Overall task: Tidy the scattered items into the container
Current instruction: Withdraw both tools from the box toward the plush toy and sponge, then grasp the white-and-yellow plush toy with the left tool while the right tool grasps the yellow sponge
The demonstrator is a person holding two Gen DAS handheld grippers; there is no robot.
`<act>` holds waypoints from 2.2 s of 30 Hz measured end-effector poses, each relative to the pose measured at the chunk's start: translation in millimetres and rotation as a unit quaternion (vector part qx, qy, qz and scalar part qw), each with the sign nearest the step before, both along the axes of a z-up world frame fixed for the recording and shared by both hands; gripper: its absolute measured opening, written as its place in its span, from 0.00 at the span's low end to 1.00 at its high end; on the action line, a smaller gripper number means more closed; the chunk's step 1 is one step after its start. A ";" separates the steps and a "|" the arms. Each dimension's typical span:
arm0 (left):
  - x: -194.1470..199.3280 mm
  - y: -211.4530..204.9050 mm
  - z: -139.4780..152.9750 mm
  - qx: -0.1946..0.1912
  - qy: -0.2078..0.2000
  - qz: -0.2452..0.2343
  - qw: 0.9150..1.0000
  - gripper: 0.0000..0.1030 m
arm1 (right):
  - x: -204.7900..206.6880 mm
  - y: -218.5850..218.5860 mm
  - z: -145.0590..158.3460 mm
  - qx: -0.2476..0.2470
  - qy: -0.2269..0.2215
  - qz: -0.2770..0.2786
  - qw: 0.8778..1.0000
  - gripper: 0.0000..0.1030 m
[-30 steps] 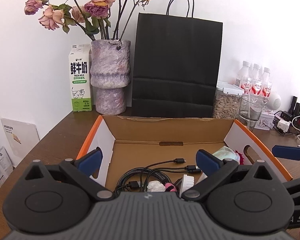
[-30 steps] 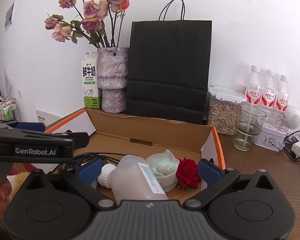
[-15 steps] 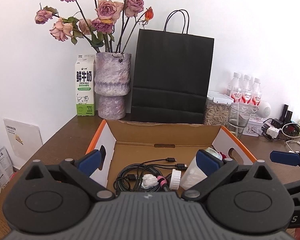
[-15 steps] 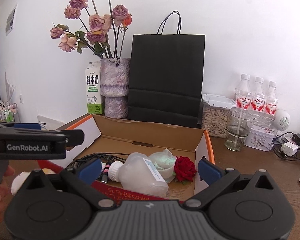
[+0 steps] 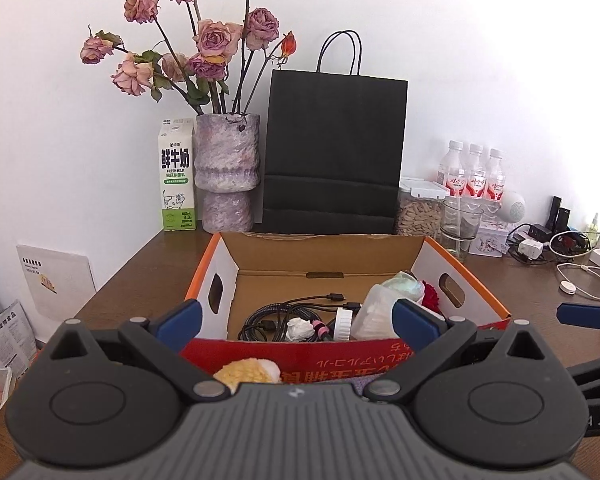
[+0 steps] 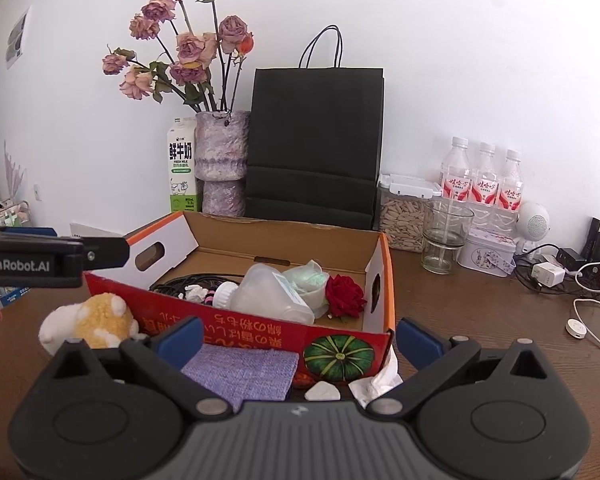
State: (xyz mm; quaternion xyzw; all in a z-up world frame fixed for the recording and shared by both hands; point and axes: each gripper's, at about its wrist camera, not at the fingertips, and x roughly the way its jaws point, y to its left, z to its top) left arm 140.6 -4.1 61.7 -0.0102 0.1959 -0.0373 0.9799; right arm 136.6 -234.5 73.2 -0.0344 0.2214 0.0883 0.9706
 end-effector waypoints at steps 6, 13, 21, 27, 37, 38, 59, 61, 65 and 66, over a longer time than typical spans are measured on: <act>-15.7 2.8 -1.1 0.001 -0.001 0.005 1.000 1.00 | -18.4 -11.0 -5.7 0.001 0.006 -0.007 1.000 1.00; -31.8 12.0 -13.5 0.006 0.017 0.012 1.000 1.00 | -33.0 -23.5 -20.5 0.004 0.025 -0.018 1.000 1.00; -46.8 34.3 -34.2 0.018 0.055 0.041 0.997 1.00 | -48.5 -44.6 -44.3 -0.006 0.057 -0.041 0.998 1.00; -49.0 52.7 -45.6 0.017 0.076 0.062 0.995 1.00 | -47.2 -52.8 -59.0 -0.011 0.080 -0.058 0.995 1.00; -39.1 50.4 -62.4 0.043 0.104 0.043 0.993 1.00 | -42.2 -54.3 -68.0 -0.016 0.097 -0.065 0.993 1.00; -37.3 50.8 -63.8 0.046 0.106 0.044 0.992 1.00 | -41.5 -54.5 -68.6 -0.017 0.098 -0.065 0.993 1.00; 17.1 71.2 -91.9 0.145 0.092 -0.049 0.984 0.94 | -13.5 -53.6 -74.7 -0.038 0.116 -0.085 0.989 1.00; 14.1 69.4 -92.1 0.140 0.093 -0.065 0.984 0.69 | -9.8 -55.6 -74.7 -0.038 0.116 -0.086 0.989 1.00; 8.1 66.0 -93.9 0.138 0.096 -0.060 0.984 0.57 | 0.0 -59.7 -73.9 -0.035 0.114 -0.085 0.989 0.98; 6.1 65.4 -93.5 0.138 0.095 -0.055 0.984 0.56 | 3.2 -60.6 -73.5 -0.036 0.112 -0.084 0.989 0.96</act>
